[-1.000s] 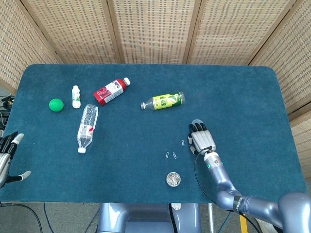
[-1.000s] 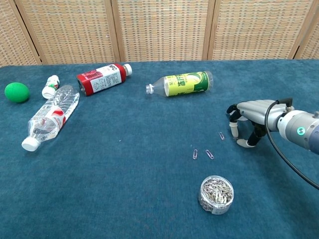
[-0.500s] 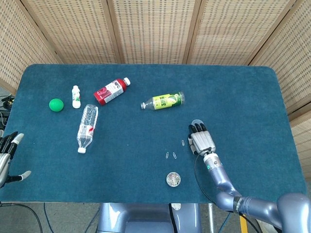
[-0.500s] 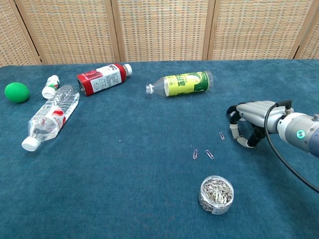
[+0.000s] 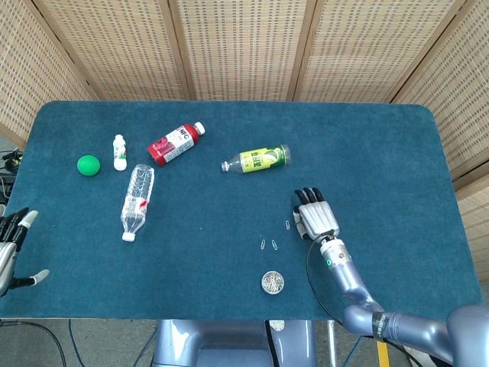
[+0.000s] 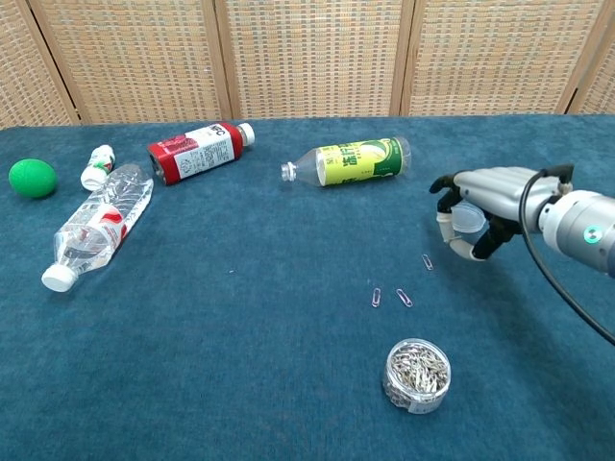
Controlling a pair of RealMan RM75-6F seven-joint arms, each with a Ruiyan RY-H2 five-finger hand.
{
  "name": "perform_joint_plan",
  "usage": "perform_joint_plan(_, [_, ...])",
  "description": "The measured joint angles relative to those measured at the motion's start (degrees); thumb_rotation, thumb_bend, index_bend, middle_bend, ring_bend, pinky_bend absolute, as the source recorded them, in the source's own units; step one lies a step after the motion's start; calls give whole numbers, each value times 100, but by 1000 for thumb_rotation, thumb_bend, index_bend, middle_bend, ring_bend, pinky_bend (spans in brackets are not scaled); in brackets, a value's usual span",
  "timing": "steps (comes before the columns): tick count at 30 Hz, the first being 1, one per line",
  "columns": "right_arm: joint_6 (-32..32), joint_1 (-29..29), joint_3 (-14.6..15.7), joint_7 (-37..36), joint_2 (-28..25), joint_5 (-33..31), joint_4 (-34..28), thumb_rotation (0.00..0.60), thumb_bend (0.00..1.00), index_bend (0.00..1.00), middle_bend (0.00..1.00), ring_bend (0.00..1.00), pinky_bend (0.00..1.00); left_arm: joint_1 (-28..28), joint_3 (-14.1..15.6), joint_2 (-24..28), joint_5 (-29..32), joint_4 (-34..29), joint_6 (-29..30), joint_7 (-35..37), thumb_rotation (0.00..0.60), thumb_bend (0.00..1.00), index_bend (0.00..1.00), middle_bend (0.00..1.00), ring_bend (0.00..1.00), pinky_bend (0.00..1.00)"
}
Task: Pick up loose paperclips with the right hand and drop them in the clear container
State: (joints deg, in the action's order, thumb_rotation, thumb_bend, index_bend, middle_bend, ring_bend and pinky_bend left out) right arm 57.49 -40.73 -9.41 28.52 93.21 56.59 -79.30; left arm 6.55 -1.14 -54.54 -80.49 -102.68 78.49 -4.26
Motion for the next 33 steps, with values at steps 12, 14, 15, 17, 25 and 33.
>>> perform_joint_plan(12, [-55,143,491,-205,-1117,1155,-1920,600,461,623,87,0,0,-31,36,8,-97,-45,63,-23,600,0,0,0,0,0])
perform_joint_plan(14, [-88,166,645,-214,-1190,1410,-2095,600,461,623,87,0,0,-32,33,11,-98,-50,70,-24,600,0,0,0,0,0])
perform_joint_plan(15, [-94,179,715,-215,-1214,1524,-2164,600,461,623,87,0,0,-32,30,11,-95,-48,70,-20,600,0,0,0,0,0])
perform_joint_plan(17, [-102,215,876,-210,-1248,1760,-2300,600,461,624,87,0,0,-29,27,13,-91,-45,66,-13,600,0,0,0,0,0])
perform_joint_plan(25, [-178,285,1140,9,-1100,2000,-2372,600,461,624,87,0,0,-18,26,17,-72,-40,33,-6,600,0,0,0,0,0])
perform_joint_plan(33, [-228,312,1192,145,-927,1973,-2280,600,461,624,87,0,0,-23,30,17,-76,-37,37,-6,600,0,0,0,0,0])
